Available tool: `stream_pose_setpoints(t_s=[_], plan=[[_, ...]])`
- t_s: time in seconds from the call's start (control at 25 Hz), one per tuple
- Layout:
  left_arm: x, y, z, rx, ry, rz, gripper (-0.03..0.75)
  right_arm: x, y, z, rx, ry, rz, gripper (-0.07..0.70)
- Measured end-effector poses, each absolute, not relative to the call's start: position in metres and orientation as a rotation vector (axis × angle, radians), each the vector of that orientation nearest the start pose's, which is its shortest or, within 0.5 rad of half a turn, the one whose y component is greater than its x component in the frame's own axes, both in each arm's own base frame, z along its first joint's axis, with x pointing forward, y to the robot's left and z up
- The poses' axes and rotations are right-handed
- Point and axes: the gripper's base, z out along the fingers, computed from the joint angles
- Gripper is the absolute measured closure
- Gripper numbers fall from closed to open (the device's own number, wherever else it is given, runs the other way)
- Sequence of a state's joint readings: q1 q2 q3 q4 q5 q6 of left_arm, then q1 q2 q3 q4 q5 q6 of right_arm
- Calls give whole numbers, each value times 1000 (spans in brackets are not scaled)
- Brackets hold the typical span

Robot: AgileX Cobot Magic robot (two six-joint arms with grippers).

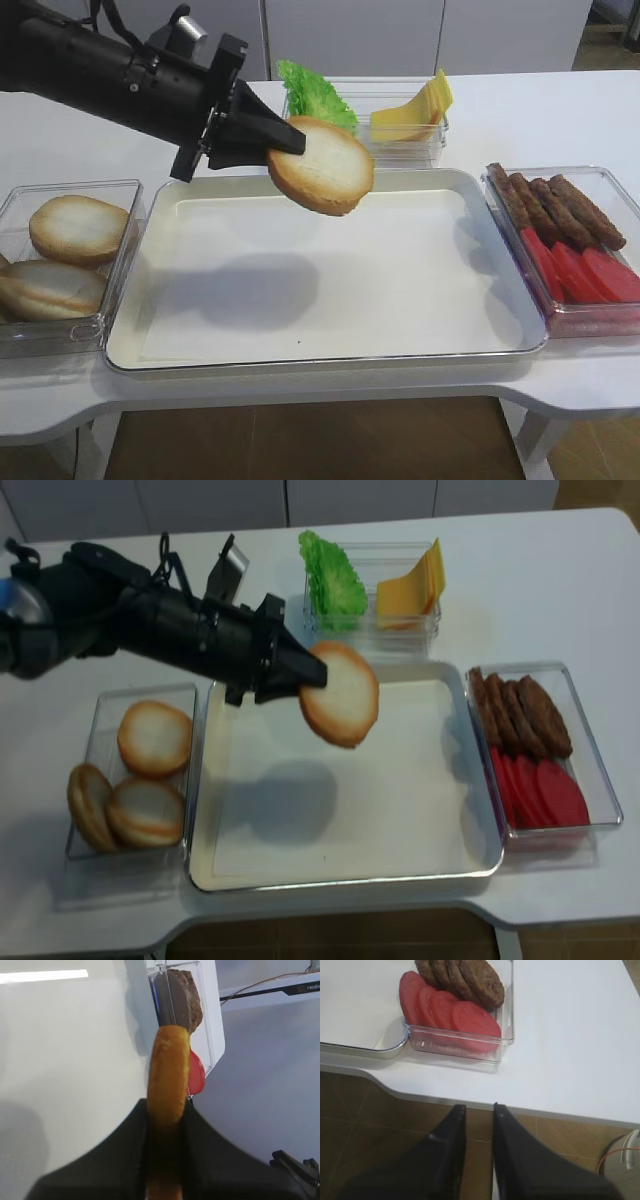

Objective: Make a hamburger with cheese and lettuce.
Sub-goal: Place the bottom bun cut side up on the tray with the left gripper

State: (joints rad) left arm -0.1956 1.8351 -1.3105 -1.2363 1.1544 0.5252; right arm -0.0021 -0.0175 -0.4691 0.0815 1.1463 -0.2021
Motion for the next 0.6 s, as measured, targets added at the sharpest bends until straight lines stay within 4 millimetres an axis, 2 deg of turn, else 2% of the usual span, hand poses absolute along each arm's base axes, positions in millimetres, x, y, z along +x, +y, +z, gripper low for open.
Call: stream_pose_setpoints(t_s=[0.28, 0.52, 0.6], plan=[[344, -172, 255, 230, 2524, -1502, 612, -8, 7, 262, -223, 2129, -19, 489], [347, -173, 252, 163, 2531, -1483, 612, -8, 7, 262, -221, 2129, -20, 489], [349, -174, 245, 134, 2562, -1508, 612, -8, 7, 262, -221, 2129, -20, 489]])
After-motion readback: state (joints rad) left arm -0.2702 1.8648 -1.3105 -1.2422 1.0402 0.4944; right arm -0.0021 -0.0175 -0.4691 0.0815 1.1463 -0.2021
